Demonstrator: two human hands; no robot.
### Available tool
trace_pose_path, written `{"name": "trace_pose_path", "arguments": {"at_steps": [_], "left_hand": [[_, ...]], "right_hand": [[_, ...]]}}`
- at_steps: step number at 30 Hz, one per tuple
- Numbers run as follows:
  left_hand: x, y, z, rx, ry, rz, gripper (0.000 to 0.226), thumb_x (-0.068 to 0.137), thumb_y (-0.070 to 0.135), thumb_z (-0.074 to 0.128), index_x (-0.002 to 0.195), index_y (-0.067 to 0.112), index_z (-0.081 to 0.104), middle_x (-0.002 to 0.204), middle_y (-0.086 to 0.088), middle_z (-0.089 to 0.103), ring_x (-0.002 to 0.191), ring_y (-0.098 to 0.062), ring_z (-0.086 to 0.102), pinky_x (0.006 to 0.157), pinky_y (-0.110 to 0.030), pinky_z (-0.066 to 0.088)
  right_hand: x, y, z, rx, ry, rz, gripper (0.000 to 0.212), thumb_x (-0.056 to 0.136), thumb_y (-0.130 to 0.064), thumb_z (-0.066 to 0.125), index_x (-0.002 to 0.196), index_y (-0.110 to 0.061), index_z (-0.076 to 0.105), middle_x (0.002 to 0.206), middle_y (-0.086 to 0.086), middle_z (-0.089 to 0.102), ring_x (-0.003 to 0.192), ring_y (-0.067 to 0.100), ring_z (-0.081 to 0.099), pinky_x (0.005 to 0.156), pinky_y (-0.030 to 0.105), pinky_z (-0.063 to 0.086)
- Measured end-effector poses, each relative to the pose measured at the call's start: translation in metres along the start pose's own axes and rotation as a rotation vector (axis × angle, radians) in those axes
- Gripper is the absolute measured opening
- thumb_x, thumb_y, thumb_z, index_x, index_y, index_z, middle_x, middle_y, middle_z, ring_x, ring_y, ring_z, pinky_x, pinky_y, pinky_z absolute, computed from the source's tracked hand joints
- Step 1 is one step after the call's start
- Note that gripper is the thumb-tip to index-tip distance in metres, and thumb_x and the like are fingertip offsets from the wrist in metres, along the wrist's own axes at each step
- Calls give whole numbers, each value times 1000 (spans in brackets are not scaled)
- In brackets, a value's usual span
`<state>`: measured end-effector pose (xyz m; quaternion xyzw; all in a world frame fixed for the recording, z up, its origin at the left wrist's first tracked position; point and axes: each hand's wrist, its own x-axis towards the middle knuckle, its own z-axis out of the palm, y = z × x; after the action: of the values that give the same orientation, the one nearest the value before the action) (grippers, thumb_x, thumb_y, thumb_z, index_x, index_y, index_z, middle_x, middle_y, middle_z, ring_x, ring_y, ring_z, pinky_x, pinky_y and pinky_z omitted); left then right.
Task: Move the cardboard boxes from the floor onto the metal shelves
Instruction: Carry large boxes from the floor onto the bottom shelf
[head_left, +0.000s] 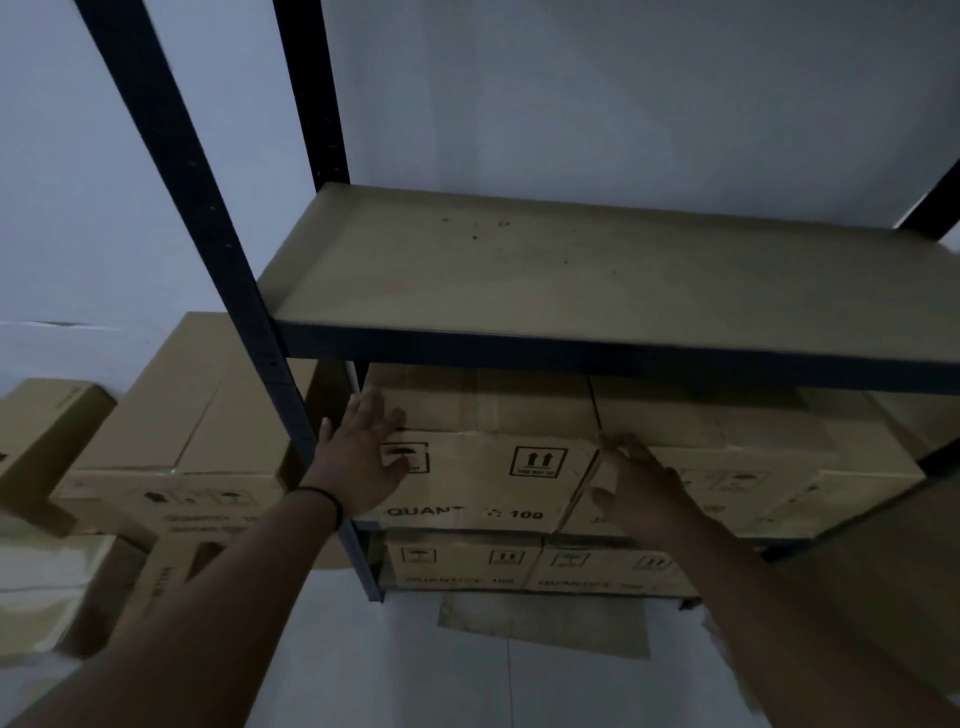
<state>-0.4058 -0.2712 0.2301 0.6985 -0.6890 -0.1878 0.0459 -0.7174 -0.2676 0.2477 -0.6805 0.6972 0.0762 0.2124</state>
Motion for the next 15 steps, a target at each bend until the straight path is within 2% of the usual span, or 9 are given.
{"name": "trace_pose_path", "arguments": {"at_steps": [4,10,15], "left_hand": [[-35,5,2,29,30,22,69,96,45,45,153,25,12,162,0,-4,148,-19,-7,118,-47,-3],[-80,15,-12,6,56,19,60,95,46,46,149,27,30,159,0,19,145,-20,19,118,-49,7],[-130,25,-28,-53,97,31,56,93,46,47,145,27,37,153,3,34,139,-18,32,116,-50,19]], "right_hand": [[-43,-5,8,153,37,89,77,97,-43,47,154,-32,-4,162,6,-2,147,28,17,118,45,20],[-107,-9,13,243,139,128,78,96,-41,48,154,-29,-3,159,5,21,143,25,25,116,48,21],[-162,-10,9,232,277,146,79,94,-45,50,154,-28,3,154,4,30,140,24,27,116,49,14]]}}
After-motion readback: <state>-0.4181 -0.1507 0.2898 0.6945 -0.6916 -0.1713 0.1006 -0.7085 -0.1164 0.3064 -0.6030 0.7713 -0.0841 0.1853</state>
